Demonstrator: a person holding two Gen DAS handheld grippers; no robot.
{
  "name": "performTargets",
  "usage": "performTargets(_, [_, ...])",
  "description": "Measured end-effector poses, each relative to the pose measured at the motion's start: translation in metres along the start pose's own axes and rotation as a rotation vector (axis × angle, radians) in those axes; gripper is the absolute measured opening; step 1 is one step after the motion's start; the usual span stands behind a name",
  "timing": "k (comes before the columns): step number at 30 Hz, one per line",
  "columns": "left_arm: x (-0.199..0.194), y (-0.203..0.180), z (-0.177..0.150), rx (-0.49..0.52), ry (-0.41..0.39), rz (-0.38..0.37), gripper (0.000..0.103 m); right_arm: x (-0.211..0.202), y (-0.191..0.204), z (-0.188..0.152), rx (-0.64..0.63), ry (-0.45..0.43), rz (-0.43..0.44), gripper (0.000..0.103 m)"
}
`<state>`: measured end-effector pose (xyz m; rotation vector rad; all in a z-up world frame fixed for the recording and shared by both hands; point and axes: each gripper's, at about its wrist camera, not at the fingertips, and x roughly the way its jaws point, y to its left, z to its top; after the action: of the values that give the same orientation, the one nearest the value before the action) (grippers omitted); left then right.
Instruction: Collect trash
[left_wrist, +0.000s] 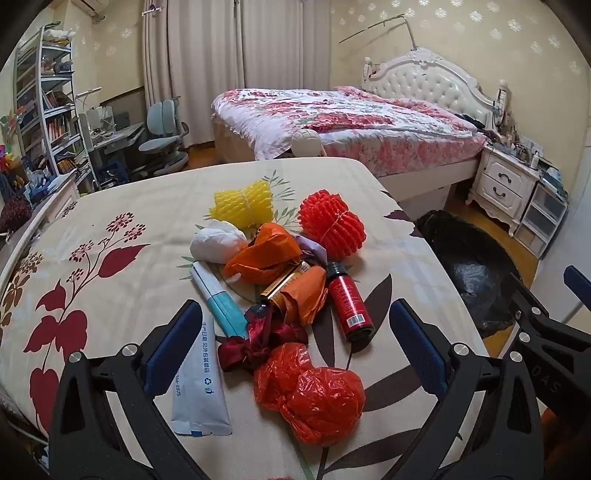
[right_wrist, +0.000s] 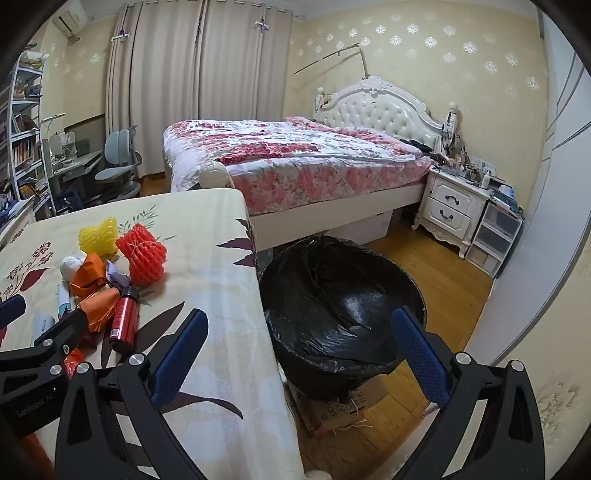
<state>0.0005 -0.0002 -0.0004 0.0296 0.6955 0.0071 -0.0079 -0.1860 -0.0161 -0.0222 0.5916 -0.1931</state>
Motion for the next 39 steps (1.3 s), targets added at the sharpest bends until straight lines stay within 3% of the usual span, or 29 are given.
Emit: performTargets(39, [0.006,0.0,-0.009,-0.001,0.008,-0.004,0.099,0.0,0.0,-0.002,0.001,0.008,0.002,0.097])
